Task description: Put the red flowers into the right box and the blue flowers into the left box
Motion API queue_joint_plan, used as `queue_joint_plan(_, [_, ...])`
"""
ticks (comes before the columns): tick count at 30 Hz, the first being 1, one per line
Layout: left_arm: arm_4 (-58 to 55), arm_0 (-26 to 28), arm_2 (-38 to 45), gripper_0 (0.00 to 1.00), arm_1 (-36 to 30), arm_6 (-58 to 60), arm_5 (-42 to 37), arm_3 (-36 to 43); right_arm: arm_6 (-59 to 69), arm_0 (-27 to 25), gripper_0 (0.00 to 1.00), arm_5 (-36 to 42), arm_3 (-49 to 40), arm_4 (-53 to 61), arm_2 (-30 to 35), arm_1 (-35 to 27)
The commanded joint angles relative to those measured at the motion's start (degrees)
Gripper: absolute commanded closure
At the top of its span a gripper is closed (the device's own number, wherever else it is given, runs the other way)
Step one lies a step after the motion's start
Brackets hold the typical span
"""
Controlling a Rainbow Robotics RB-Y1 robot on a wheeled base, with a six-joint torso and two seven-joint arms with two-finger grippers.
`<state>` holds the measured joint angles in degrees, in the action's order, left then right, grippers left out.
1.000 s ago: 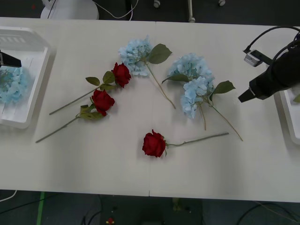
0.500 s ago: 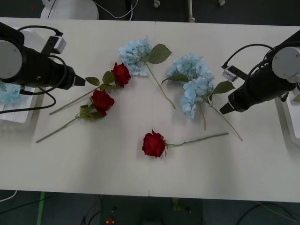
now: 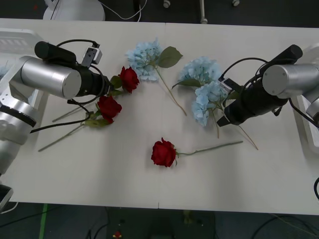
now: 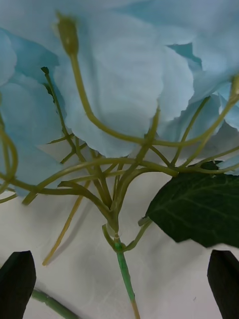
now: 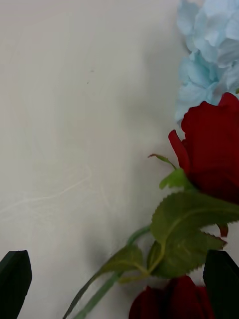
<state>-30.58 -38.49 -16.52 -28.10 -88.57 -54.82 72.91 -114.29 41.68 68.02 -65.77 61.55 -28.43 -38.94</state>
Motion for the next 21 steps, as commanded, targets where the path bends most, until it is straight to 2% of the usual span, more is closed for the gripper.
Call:
queue_joint_plan(1, [0.52, -6.16, -2.73, 0.0, 3.23, -8.81, 6.04, -7.25, 2.06, 0.15, 0.0, -0.7, 0.03, -0.82, -0.22, 1.32])
queue_joint_plan(5, [0.43, -7.48, -4.31, 0.0, 5.07, -12.68, 7.53, -11.74, 2.06, 0.07, 0.0, -0.7, 0.65, -1.08, -0.22, 1.85])
queue_joint_plan(10, [1.31, -7.48, -6.33, 0.0, 6.04, -13.38, 7.35, -12.17, 1.88, 0.07, 0.01, -2.54, 2.05, -1.35, -0.13, 2.73])
queue_joint_plan(12, [1.84, -7.48, -7.03, 0.0, 6.39, -13.47, 7.35, -12.53, 1.97, 0.15, 0.05, -3.07, 2.32, -1.44, -0.22, 2.82])
queue_joint_plan(14, [2.37, -7.48, -7.03, 0.0, 6.83, -13.56, 7.44, -13.05, 2.06, 0.15, 0.2, -3.07, 2.32, -1.35, -0.22, 2.82])
queue_joint_plan(16, [3.6, -7.48, -7.12, 0.0, 7.36, -13.64, 8.15, -13.76, 1.97, 0.15, 0.47, -3.07, 2.23, -1.35, -0.22, 2.82])
queue_joint_plan(18, [4.56, -7.48, -7.03, 0.02, 7.8, -13.64, 8.67, -14.46, 1.97, 0.15, 0.61, -3.07, 2.23, -1.52, -0.22, 2.82])
queue_joint_plan(19, [5.44, -7.48, -7.03, 0.21, 8.24, -13.64, 9.64, -15.34, 2.06, 0.15, 0.82, -3.16, 2.32, -1.7, -0.22, 2.91])
queue_joint_plan(20, [5.62, -7.48, -7.03, 0.29, 8.32, -13.64, 10.25, -15.87, 2.06, 0.15, 0.9, -3.16, 2.32, -1.79, -0.22, 2.82])
queue_joint_plan(21, [6.06, -7.48, -7.03, 0.51, 8.85, -13.64, 11.75, -16.92, 2.06, 0.15, 1.0, -3.24, 2.32, -1.96, -0.22, 2.82])
